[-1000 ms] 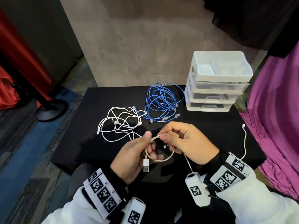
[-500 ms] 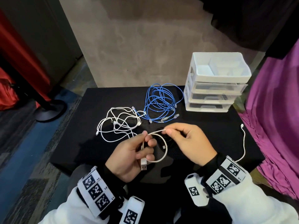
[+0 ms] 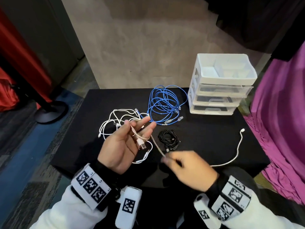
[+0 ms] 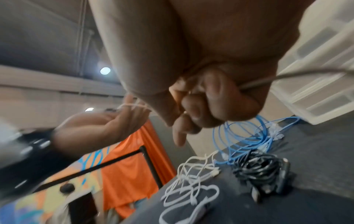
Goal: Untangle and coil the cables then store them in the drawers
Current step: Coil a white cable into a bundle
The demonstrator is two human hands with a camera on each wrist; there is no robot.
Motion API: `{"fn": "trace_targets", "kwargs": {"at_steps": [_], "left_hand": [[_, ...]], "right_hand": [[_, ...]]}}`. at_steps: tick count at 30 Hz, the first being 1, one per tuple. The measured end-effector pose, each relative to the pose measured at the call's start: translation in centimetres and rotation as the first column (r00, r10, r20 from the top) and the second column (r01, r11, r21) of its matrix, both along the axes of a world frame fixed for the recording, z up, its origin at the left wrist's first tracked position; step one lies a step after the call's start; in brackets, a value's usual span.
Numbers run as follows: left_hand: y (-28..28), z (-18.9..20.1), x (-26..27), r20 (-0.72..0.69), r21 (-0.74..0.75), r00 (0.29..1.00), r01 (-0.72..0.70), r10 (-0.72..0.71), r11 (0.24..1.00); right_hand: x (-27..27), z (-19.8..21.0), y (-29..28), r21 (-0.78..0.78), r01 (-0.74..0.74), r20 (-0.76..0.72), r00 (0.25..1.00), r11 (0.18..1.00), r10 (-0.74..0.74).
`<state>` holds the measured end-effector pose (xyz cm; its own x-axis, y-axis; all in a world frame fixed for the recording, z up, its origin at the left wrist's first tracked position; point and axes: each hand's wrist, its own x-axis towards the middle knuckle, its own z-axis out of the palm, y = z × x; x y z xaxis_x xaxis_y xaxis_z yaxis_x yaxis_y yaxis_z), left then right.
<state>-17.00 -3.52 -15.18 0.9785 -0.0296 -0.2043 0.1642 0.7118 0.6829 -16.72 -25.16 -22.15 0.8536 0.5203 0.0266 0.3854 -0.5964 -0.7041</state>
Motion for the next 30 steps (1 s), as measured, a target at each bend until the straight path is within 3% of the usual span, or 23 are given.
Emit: {"fn": "trace_targets", "kwargs": {"at_steps": [2, 3, 4, 6, 8, 9, 10, 12, 14, 17, 22, 25, 27, 30], "left_hand": [[-0.4, -1.2, 0.1, 0.047, 0.236, 0.998, -0.059, 0.049, 0.97], [-0.7, -2.0, 0.0, 0.091, 0.391, 0.994, -0.086, 0.054, 0.916], [-1.0, -2.7, -0.3, 0.15, 0.542, 0.988, -0.103, 0.025, 0.834], [-1.1, -4.2, -0.8, 0.245, 0.793, 0.961, -0.123, -0.128, 0.596], [-0.9, -5.0, -1.4, 0.235, 0.936, 0.927, -0.135, -0.291, 0.326], [-0.9, -4.9, -1.7, 0.197, 0.957, 0.921, -0.106, -0.335, 0.271], [-1.1, -4.6, -2.1, 0.161, 0.948, 0.92, -0.043, -0.358, 0.315], [-1.7, -3.8, -2.9, 0.143, 0.853, 0.914, 0.081, -0.38, 0.516], [-2.0, -3.0, -3.1, 0.165, 0.732, 0.907, 0.15, -0.387, 0.665], [-2.1, -2.2, -3.0, 0.181, 0.585, 0.923, 0.177, -0.34, 0.791], [-0.9, -0.7, -1.7, 0.119, 0.254, 0.987, 0.078, -0.111, 0.964], [-0.7, -0.6, -1.0, 0.113, 0.148, 0.993, 0.0, -0.017, 0.989], [-1.3, -1.6, -0.9, 0.147, 0.303, 0.988, -0.084, 0.04, 0.949], [-2.1, -3.5, -1.3, 0.254, 0.608, 0.967, -0.167, 0.009, 0.776]], "right_hand": [[-1.3, 0.8, 0.6, -0.052, -0.113, -0.006, 0.994, 0.992, 0.113], [-1.6, 1.7, 0.8, -0.053, -0.158, -0.007, 0.987, 0.986, 0.158], [-1.6, 2.7, 0.9, -0.046, -0.196, 0.001, 0.981, 0.979, 0.196], [-1.3, 4.8, 1.1, 0.008, -0.234, 0.019, 0.972, 0.972, 0.234], [-0.5, 6.3, 0.8, 0.092, -0.195, 0.007, 0.981, 0.977, 0.195], [0.1, 6.9, 0.4, 0.119, -0.156, 0.006, 0.988, 0.981, 0.156], [0.8, 7.3, 0.1, 0.14, -0.117, 0.008, 0.993, 0.983, 0.117], [2.2, 7.5, -0.5, 0.202, -0.05, 0.002, 0.999, 0.978, 0.05], [3.5, 6.9, -1.1, 0.268, 0.03, -0.017, 1.0, 0.963, -0.027], [4.5, 5.0, -1.4, 0.299, 0.087, -0.029, 0.996, 0.95, -0.082], [2.7, 1.1, 0.0, 0.197, 0.137, 0.002, 0.99, 0.971, -0.14], [0.1, 0.1, 1.3, 0.122, 0.048, -0.003, 0.999, 0.991, -0.049], [-1.0, 0.6, 1.8, 0.068, -0.008, 0.034, 0.999, 0.998, 0.006], [-1.7, 2.6, 2.0, -0.027, -0.092, 0.109, 0.99, 0.995, 0.094]]}}
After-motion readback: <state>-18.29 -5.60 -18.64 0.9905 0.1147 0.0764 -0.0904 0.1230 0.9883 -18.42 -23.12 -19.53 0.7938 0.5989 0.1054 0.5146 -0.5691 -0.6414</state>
